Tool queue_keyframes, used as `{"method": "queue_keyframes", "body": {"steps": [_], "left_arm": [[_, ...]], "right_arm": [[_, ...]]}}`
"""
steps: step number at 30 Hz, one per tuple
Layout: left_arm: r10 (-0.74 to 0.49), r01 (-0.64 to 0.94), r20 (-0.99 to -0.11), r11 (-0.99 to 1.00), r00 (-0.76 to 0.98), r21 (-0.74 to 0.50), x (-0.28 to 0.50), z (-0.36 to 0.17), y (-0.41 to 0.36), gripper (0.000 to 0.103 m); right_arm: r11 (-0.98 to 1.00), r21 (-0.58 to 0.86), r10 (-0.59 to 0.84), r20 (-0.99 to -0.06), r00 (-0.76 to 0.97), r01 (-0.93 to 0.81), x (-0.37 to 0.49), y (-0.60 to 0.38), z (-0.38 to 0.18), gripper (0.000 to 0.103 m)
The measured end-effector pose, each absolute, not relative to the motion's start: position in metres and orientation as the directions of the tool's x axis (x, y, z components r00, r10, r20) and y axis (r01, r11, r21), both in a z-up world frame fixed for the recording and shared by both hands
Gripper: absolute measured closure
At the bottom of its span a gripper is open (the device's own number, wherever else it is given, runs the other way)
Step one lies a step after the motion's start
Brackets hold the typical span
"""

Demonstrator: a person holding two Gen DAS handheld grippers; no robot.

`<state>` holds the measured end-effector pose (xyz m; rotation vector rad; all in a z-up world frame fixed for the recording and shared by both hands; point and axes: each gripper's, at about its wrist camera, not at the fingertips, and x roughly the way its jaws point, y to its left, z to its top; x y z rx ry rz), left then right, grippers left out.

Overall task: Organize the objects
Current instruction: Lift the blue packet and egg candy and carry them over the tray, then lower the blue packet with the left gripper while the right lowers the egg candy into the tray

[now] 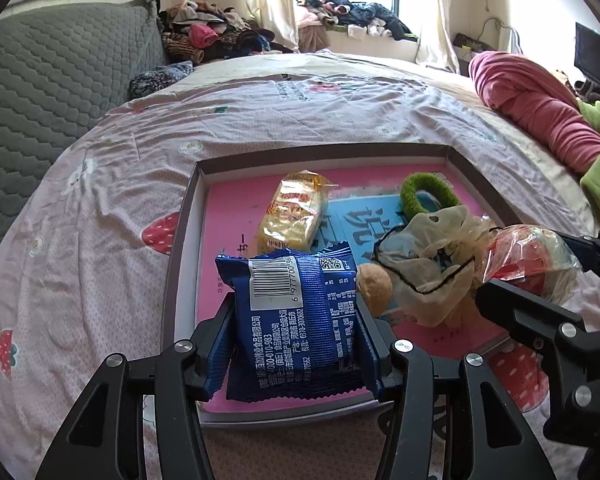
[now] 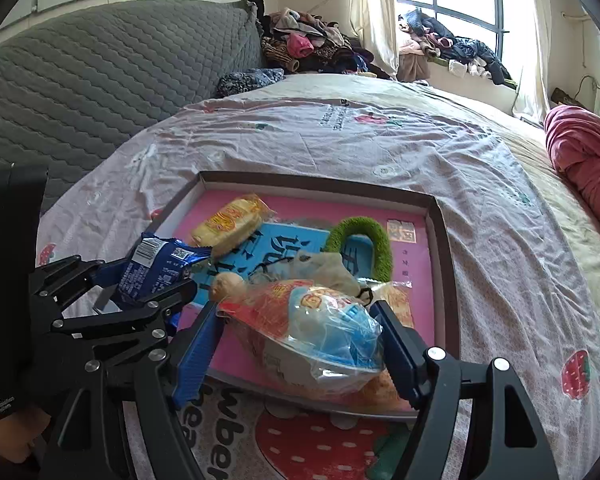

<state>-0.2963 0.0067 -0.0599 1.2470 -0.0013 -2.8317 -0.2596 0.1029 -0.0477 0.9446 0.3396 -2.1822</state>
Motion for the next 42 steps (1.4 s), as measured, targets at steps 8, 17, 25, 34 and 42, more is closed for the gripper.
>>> {"method": "queue_keyframes", "body": {"steps": [8,17,25,34,42], "left_arm": [[-0.071,0.048,-0.733,-0.997,-0.677,0.053,-0.294,-0.065,0.007,0.048],[-0.055,0.018,-0.729,-0.998,-0.683,0.059,-0.288,-0.068,0.009,0.048],[-0.045,0.016,-0.744,-0.999,-0.667,0.046,-0.29,-0.075,0.009,0.048],[-0.049,0.021,-0.741,-0.999,-0.67,0.047,-0.289,-0.075,0.011,0.047],[-0.055,0.036,-0.736,-0.999,-0.675,0.042,-0.289,-0.072,0.006,0.044]], "right_arm": [[-0.704,0.041,-0.495,-0.744,-0.449,0.709,-0.264,0.104,-0.061,0.028],[-0.695,0.036,-0.487,-0.758,-0.434,0.718,-0.262,0.105,-0.071,0.028],[-0.701,0.038,-0.487,-0.755,-0.439,0.712,-0.264,0.105,-0.074,0.028],[-0.705,0.044,-0.486,-0.757,-0.437,0.708,-0.264,0.105,-0.075,0.027],[-0.712,0.033,-0.473,-0.761,-0.444,0.701,-0.265,0.105,-0.076,0.027]]}}
